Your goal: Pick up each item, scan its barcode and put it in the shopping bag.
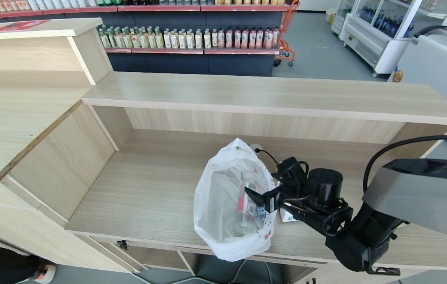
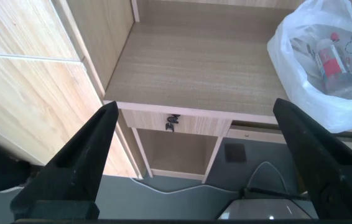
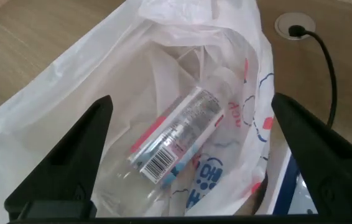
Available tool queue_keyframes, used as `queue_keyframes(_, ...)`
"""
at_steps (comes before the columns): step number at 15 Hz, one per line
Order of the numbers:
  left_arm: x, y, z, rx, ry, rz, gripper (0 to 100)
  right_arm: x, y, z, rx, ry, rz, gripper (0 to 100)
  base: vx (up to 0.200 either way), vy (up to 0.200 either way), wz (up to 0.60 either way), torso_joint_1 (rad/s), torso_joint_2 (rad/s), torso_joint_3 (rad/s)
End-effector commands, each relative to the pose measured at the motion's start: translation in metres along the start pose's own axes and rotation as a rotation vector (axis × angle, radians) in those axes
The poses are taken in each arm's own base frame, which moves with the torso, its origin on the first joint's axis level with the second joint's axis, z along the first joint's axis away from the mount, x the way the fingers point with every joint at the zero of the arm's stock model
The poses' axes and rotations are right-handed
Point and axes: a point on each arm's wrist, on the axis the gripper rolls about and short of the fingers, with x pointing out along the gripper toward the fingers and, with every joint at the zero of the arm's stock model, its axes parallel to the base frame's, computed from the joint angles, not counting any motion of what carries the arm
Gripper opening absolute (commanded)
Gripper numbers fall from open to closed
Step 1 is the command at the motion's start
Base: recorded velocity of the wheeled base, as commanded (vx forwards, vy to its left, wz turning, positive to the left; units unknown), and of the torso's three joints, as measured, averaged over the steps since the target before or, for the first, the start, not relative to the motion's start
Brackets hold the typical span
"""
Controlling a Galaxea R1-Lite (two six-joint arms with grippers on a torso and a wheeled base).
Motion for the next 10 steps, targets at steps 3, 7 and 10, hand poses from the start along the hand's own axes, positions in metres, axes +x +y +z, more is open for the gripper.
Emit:
queue_keyframes(3, 0.0, 0.0, 0.0, 0.0, -0.001, 0.0, 100, -0.006, -0.009, 0.015, 0.001, -0.039, -0.025, 100, 0.0, 0.0, 0.0, 0.0, 0.0, 0.0)
queue_keyframes(7, 0.0, 0.0, 0.0, 0.0, -0.001, 0.0, 100, -0.014, -0.035, 0.042, -0.002, -0.094, -0.097, 100, 0.0, 0.0, 0.0, 0.0, 0.0, 0.0)
queue_keyframes(10, 0.0, 0.0, 0.0, -0.002, -0.001, 0.0, 100, -0.056, -0.076, 0.073, 0.007, -0.08, -0.232, 100, 0.0, 0.0, 0.0, 0.0, 0.0, 0.0)
